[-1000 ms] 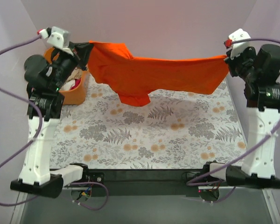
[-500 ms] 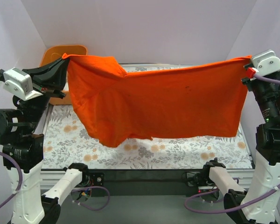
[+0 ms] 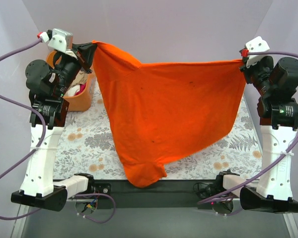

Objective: Fold and stack the t-shirts
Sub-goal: Flatten the tshirt out

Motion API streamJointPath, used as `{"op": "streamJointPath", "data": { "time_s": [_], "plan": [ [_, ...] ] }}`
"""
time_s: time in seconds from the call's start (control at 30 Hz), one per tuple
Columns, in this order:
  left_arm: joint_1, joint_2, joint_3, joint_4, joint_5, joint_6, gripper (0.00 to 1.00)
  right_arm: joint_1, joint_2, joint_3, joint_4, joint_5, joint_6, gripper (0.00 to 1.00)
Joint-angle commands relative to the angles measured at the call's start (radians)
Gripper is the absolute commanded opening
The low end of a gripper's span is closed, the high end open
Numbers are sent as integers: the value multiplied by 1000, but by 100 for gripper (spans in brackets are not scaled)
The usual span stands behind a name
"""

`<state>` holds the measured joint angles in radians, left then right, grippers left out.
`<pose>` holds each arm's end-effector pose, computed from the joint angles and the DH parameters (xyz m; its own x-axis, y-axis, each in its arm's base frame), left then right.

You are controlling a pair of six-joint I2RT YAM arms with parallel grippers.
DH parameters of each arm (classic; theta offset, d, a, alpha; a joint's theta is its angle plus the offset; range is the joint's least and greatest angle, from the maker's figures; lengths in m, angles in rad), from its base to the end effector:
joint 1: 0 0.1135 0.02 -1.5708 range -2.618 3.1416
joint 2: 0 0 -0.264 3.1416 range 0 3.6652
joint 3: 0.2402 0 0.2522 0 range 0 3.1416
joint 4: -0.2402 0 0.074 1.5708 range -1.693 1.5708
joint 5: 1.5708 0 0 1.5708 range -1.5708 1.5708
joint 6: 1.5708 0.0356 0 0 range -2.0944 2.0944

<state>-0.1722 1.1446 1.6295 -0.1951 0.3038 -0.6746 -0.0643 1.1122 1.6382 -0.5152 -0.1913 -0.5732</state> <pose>0.1983 -0.0453 0.5520 -0.0587 -0.5947 -0.8018 0.5241 0.6652 -0.5318 0.1938 -0.0057 0.5263 0.0777 -0.5385 -0.8390 -0.1006 0.8330 -0.5440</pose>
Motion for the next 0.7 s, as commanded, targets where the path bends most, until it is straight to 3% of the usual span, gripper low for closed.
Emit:
{"op": "streamJointPath", "data": {
  "time_s": [0.0,0.67],
  "plan": [
    [2,-43,59,69,-6,-22,0,-3,-66,43,95,-5,26,1],
    [2,-284,130,-76,74,-6,0,-5,-311,104,86,26,26,1]
  ]
}}
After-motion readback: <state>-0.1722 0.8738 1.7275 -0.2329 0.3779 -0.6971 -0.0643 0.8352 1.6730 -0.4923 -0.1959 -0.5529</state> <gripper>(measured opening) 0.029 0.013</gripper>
